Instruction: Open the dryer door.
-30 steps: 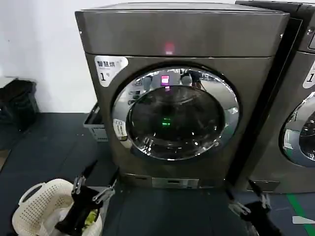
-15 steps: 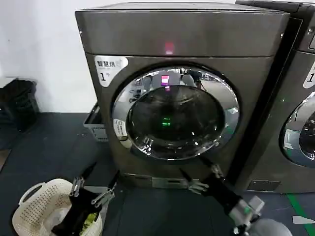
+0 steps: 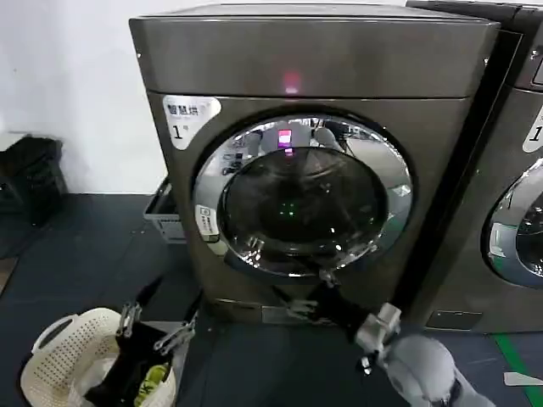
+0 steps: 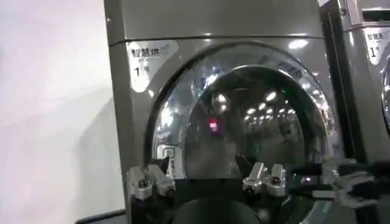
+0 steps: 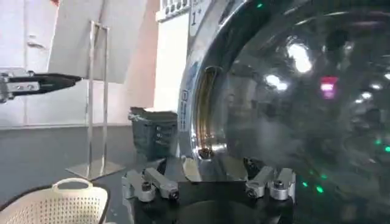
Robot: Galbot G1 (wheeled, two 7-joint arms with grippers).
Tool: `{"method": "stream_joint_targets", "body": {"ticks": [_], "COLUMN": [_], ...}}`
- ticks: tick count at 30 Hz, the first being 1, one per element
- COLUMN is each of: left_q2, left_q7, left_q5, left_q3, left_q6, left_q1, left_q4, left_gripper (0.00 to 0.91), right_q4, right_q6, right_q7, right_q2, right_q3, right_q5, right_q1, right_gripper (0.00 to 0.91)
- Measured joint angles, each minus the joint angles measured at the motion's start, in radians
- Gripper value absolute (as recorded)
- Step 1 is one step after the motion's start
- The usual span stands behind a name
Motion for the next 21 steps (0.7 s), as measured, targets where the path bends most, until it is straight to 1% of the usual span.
{"method": "stream_joint_targets", "body": {"ticks": [4, 9, 16, 21], "left_q2": [0.006, 0.002, -0.001, -0.001], "left_q7": [0.029, 0.029, 0.027, 0.027], "left_q5": [-0.017, -0.013, -0.005, -0.001], "left_q3": [-0.001, 0.003, 0.005, 0.007], "left_q6": [-0.004, -0.003, -0.001, 0.003], "left_q1": [0.001, 0.003, 0.002, -0.003], "left_q4": [-0.001, -0.001, -0.001, 0.003], "left_gripper": [0.907, 0.907, 0.907, 0.907], "right_q4": [-0.041, -0.103, -0.204, -0.273], "right_q6": [-0.008, -0.008, -0.007, -0.006], "right_q7": [0.008, 0.01, 0.008, 0.003], "right_q2": [0.025, 0.052, 0.114, 0.16], "right_q3": [-0.054, -0.109, -0.142, -0.18], "right_q5": [0.018, 0.019, -0.018, -0.02], "right_q1": [0.069, 0.148, 0.227, 0.285], "right_gripper": [0.907, 0.907, 0.907, 0.907]}}
